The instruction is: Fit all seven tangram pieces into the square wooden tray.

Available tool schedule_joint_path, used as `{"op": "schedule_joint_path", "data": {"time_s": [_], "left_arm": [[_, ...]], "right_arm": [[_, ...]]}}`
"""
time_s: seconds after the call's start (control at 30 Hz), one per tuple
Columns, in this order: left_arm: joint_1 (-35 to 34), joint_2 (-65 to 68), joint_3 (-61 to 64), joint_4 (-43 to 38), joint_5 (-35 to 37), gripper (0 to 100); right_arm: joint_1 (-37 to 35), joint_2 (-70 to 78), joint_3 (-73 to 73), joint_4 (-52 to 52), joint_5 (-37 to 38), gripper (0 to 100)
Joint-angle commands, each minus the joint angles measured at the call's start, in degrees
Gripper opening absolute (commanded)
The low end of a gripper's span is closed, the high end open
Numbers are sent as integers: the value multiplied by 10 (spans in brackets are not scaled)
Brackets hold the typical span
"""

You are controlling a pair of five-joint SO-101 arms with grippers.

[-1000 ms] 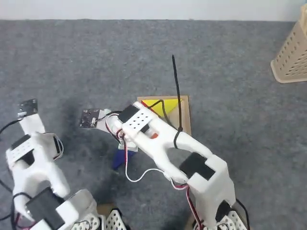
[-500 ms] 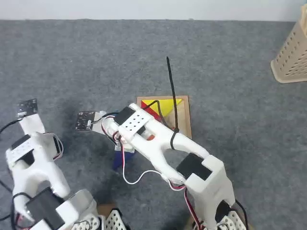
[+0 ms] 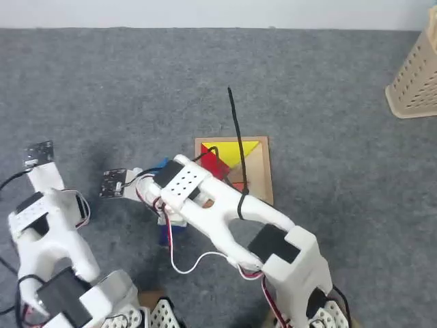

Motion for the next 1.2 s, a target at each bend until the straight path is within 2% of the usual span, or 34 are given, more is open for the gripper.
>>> {"op": "schedule_joint_path", "data": {"time_s": [0.0,0.13,0.33,0.57,0.7,0.83,1.03,1.17], "left_arm": [[1,-23,-1,-11,-6,152],[1,-23,-1,-11,-6,152],[1,-23,-1,-11,-6,152],[1,-23,0,-11,-6,152],[1,-23,0,-11,-6,152],[1,-23,0,-11,-6,152],[1,-23,4,-18,-6,152],[1,-23,5,-19,-6,152]], "right_arm": [[-5,-13,-26,-15,-8,358],[15,13,-26,-36,-7,347],[25,19,-26,-36,-4,214],[51,0,-45,-25,-10,143],[94,-29,-98,23,-59,92],[134,-76,-129,57,-73,73],[150,-163,-131,111,-48,6],[204,-207,-129,176,-13,8]]}}
